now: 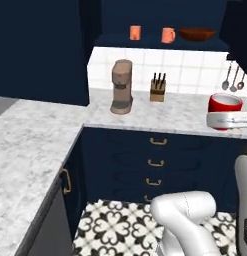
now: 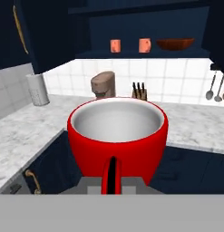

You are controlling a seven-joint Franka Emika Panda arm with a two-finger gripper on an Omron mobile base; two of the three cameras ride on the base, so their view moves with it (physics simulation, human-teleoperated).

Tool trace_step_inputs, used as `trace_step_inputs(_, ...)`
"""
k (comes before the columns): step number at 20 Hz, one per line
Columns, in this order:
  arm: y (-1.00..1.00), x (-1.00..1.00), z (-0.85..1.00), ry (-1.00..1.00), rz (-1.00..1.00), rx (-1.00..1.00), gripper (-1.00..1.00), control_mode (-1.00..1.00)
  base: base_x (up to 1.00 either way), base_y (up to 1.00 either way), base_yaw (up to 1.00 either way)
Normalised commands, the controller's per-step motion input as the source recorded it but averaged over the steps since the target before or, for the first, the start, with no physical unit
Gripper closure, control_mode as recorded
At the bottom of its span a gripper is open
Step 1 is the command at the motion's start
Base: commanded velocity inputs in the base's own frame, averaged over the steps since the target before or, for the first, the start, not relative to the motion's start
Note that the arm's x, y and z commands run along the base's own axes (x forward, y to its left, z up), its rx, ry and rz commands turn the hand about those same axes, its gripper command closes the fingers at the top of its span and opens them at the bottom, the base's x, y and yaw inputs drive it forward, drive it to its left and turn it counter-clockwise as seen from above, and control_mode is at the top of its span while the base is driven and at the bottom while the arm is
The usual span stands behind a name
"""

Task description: Gather all objects into one cabinet and sort the glasses and bowls to opposite sides.

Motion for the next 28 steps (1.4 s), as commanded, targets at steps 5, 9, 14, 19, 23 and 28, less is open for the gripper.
trace_step_inputs(5,0.00,0.00,0.00,0.00,0.00,0.00,1.00,1.00,0.94,0.39,-0.32)
trace_step_inputs(9,0.00,0.00,0.00,0.00,0.00,0.00,1.00,1.00,0.89,0.32,-0.29)
trace_step_inputs(14,0.00,0.00,0.00,0.00,0.00,0.00,1.00,1.00,0.79,0.22,-0.26)
trace_step_inputs(19,0.00,0.00,0.00,0.00,0.00,0.00,1.00,1.00,0.62,0.12,-0.24)
trace_step_inputs(23,0.00,0.00,0.00,0.00,0.00,0.00,1.00,1.00,0.44,0.28,-0.20)
trace_step_inputs(28,0.00,0.00,0.00,0.00,0.00,0.00,1.00,1.00,0.26,0.40,-0.14)
